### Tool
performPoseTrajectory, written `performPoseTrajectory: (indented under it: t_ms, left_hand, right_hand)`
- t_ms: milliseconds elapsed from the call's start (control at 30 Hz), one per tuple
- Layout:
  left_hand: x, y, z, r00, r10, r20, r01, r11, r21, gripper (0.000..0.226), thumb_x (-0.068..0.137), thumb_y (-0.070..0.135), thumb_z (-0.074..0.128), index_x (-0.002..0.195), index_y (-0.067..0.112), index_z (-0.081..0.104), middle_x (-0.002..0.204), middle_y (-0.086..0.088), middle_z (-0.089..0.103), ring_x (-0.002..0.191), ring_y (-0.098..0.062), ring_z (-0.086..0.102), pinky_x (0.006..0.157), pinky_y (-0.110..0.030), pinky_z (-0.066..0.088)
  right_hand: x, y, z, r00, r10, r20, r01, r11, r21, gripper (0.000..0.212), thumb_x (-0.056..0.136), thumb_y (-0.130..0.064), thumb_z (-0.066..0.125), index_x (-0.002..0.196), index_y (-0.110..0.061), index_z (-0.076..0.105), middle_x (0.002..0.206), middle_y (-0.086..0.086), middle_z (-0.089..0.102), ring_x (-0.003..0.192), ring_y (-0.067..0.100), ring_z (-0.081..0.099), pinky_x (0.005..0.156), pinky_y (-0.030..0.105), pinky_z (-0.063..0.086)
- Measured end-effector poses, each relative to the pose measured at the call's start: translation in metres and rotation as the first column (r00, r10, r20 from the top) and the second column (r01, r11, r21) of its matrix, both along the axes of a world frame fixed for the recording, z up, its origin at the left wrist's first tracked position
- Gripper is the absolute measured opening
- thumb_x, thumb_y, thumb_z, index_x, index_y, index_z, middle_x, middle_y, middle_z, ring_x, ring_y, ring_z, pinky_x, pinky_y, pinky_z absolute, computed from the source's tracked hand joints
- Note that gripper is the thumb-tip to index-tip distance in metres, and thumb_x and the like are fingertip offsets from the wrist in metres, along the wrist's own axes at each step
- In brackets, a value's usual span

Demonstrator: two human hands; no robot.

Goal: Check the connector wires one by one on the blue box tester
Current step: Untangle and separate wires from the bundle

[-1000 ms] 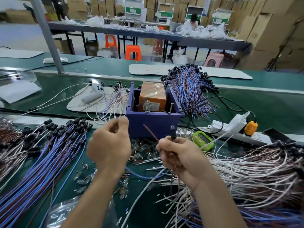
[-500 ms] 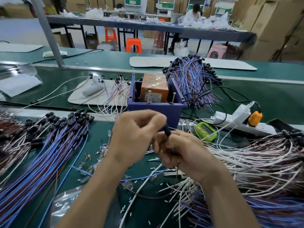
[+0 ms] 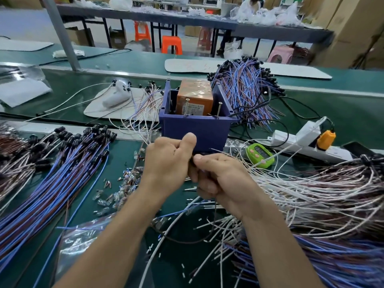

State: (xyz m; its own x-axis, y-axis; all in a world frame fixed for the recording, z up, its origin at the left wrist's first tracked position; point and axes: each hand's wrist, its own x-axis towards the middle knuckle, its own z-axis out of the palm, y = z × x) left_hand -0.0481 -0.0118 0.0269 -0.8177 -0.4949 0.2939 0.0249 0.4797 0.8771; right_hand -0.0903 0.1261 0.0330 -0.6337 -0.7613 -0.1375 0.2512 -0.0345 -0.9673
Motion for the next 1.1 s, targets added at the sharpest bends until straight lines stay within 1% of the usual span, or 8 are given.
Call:
performPoseTrajectory:
  t_ms: [100,200,367,600,833,933,1000,1100]
  left_hand:
    - [-0.004,0.01,0.002,0.981,-0.195,-0.009,0.176,0.864,0.471,0.071,0.106,0.034,0.052,0.038,0.016,0.059,0.04,-0.011,0.057,0.034,-0.018,0.053,0.044,-0.02,0.042]
    - [-0.004,0.019,0.002,0.977,-0.213,-0.015,0.177,0.769,0.614,0.07,0.105,0.029,0.053,0.036,0.013,0.056,0.038,-0.013,0.054,0.033,-0.022,0.051,0.043,-0.02,0.042]
    - [0.002,-0.003,0.002,0.995,0.005,-0.098,-0.012,0.997,-0.075,0.06,0.095,0.045,0.058,0.046,0.01,0.055,0.033,0.008,0.047,0.033,-0.007,0.034,0.039,-0.019,0.028]
    - [-0.005,-0.014,0.001,0.989,-0.128,0.079,0.114,0.979,0.167,0.061,0.086,0.047,0.061,0.045,0.015,0.03,0.044,-0.003,0.029,0.045,-0.019,0.021,0.049,-0.029,0.018]
    - [0.005,-0.023,0.007,0.997,-0.023,0.08,0.051,0.93,-0.363,0.054,0.092,0.041,0.056,0.047,0.014,0.04,0.037,0.004,0.022,0.038,-0.014,0.022,0.039,-0.025,0.025]
    - [-0.001,-0.02,0.004,0.978,-0.151,0.141,0.142,0.987,0.074,0.062,0.097,0.033,0.062,0.045,0.014,0.034,0.046,-0.02,0.031,0.049,-0.022,0.028,0.051,-0.032,0.028]
    - [-0.004,-0.013,0.003,0.954,-0.275,0.123,0.201,0.886,0.417,0.06,0.097,0.029,0.062,0.06,-0.015,0.045,0.059,-0.044,0.038,0.061,-0.035,0.037,0.063,-0.044,0.031]
    - [-0.006,-0.003,0.0,0.944,-0.31,0.112,0.199,0.806,0.557,0.051,0.094,0.022,0.061,0.071,-0.021,0.049,0.07,-0.051,0.037,0.071,-0.041,0.039,0.061,-0.043,0.028]
  right_hand:
    - [-0.003,0.006,-0.001,0.996,0.053,0.068,-0.05,0.997,-0.053,0.041,0.095,-0.03,0.056,0.061,-0.008,0.062,0.046,0.002,0.03,0.042,0.013,0.016,0.046,0.025,0.019]
    - [-0.005,0.008,0.0,0.994,0.072,0.078,-0.067,0.996,-0.055,0.04,0.095,-0.028,0.06,0.061,-0.007,0.062,0.044,0.002,0.028,0.043,0.014,0.012,0.046,0.024,0.018]
    - [-0.004,0.004,0.002,0.997,0.075,-0.004,-0.075,0.997,0.013,0.041,0.101,-0.026,0.053,0.063,-0.01,0.059,0.046,0.0,0.023,0.043,0.012,0.011,0.045,0.024,0.016]
    - [-0.002,0.004,0.003,0.994,0.106,0.03,-0.107,0.993,0.051,0.044,0.103,-0.028,0.051,0.064,-0.008,0.057,0.045,-0.001,0.021,0.045,0.014,0.007,0.046,0.025,0.016]
    - [-0.003,0.001,-0.003,0.992,0.104,-0.072,-0.093,0.985,0.147,0.042,0.106,-0.026,0.051,0.07,-0.004,0.057,0.041,-0.004,0.027,0.038,0.009,0.018,0.044,0.023,0.02]
    - [-0.003,0.003,-0.001,0.994,0.111,0.008,-0.111,0.991,0.075,0.045,0.105,-0.026,0.051,0.065,-0.007,0.058,0.042,-0.002,0.024,0.038,0.009,0.014,0.044,0.021,0.022]
    - [-0.004,0.005,0.0,0.994,0.104,0.04,-0.106,0.994,0.035,0.045,0.103,-0.027,0.052,0.063,-0.007,0.058,0.042,-0.002,0.022,0.039,0.009,0.012,0.044,0.02,0.022]
    - [-0.006,0.008,0.001,0.993,0.097,0.065,-0.098,0.995,0.009,0.045,0.102,-0.028,0.052,0.062,-0.008,0.058,0.04,-0.004,0.022,0.037,0.008,0.012,0.044,0.02,0.022]
